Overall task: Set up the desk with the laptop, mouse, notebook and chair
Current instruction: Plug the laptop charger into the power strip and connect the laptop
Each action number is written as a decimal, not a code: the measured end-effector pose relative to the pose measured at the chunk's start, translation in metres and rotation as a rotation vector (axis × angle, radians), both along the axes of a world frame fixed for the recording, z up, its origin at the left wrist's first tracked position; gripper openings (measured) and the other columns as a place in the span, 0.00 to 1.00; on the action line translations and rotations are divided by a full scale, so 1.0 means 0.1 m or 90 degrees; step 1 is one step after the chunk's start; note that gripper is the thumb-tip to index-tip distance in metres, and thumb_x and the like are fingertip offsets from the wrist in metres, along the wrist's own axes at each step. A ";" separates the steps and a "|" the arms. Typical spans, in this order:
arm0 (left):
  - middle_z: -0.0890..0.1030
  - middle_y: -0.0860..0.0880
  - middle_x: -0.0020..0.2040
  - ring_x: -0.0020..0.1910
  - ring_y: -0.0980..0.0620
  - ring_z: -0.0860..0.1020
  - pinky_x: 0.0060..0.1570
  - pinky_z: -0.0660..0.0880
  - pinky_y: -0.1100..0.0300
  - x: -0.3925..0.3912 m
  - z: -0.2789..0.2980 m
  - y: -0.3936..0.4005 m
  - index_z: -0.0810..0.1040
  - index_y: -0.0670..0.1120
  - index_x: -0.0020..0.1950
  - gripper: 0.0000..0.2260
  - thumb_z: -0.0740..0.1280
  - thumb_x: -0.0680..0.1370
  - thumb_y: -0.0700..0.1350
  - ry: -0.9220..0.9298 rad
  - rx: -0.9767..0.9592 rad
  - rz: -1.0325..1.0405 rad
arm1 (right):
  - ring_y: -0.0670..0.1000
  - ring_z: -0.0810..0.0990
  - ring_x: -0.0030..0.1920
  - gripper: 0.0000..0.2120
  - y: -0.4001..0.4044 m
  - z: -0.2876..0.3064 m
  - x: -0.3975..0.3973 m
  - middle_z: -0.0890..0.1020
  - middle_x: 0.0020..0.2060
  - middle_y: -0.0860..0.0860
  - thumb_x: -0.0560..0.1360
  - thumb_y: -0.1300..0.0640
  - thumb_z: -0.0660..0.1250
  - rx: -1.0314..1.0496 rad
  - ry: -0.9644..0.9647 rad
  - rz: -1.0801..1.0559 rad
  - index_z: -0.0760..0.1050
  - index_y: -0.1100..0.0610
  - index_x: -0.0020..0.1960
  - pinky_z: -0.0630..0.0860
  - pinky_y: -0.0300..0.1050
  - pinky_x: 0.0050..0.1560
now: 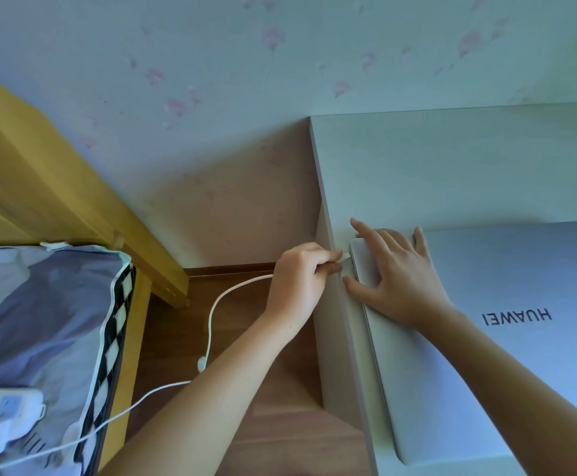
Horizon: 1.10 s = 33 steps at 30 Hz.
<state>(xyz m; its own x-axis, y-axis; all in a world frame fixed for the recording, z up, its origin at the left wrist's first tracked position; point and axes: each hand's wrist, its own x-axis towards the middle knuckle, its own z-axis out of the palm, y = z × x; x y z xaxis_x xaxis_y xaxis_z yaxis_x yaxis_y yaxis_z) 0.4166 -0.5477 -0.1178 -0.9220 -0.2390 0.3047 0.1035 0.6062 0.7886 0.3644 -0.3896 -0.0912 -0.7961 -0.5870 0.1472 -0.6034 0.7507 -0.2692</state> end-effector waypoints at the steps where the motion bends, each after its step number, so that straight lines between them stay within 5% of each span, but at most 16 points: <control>1: 0.83 0.50 0.38 0.37 0.55 0.79 0.39 0.74 0.63 -0.01 -0.01 0.00 0.85 0.43 0.49 0.07 0.74 0.71 0.37 0.005 0.003 0.002 | 0.51 0.69 0.66 0.38 0.00 0.00 0.00 0.75 0.61 0.47 0.67 0.37 0.59 0.000 -0.004 0.002 0.57 0.48 0.74 0.51 0.66 0.70; 14: 0.80 0.50 0.35 0.38 0.49 0.76 0.37 0.74 0.53 -0.11 0.01 -0.11 0.86 0.46 0.48 0.07 0.73 0.73 0.38 0.050 -0.121 -0.066 | 0.52 0.68 0.67 0.36 -0.03 0.00 0.00 0.75 0.62 0.47 0.68 0.39 0.58 -0.016 -0.019 0.009 0.57 0.49 0.73 0.48 0.68 0.71; 17: 0.79 0.50 0.36 0.38 0.49 0.76 0.35 0.74 0.54 -0.13 0.03 -0.12 0.86 0.45 0.48 0.08 0.72 0.72 0.36 0.070 -0.186 -0.088 | 0.52 0.68 0.67 0.36 -0.04 0.01 -0.01 0.74 0.62 0.47 0.68 0.39 0.59 -0.015 -0.023 0.009 0.56 0.49 0.73 0.47 0.68 0.71; 24: 0.79 0.51 0.37 0.39 0.56 0.77 0.42 0.75 0.59 -0.08 0.07 -0.03 0.81 0.47 0.51 0.11 0.74 0.71 0.37 0.027 -0.088 -0.028 | 0.52 0.67 0.67 0.36 -0.05 0.01 0.01 0.74 0.62 0.47 0.69 0.40 0.59 -0.013 -0.022 0.008 0.56 0.49 0.73 0.47 0.69 0.70; 33: 0.76 0.53 0.35 0.36 0.60 0.71 0.40 0.73 0.63 -0.13 0.17 0.05 0.79 0.49 0.53 0.13 0.72 0.72 0.36 0.015 -0.134 -0.040 | 0.52 0.65 0.68 0.35 -0.01 0.03 0.03 0.73 0.63 0.46 0.69 0.41 0.59 -0.016 -0.031 -0.004 0.55 0.49 0.74 0.45 0.68 0.71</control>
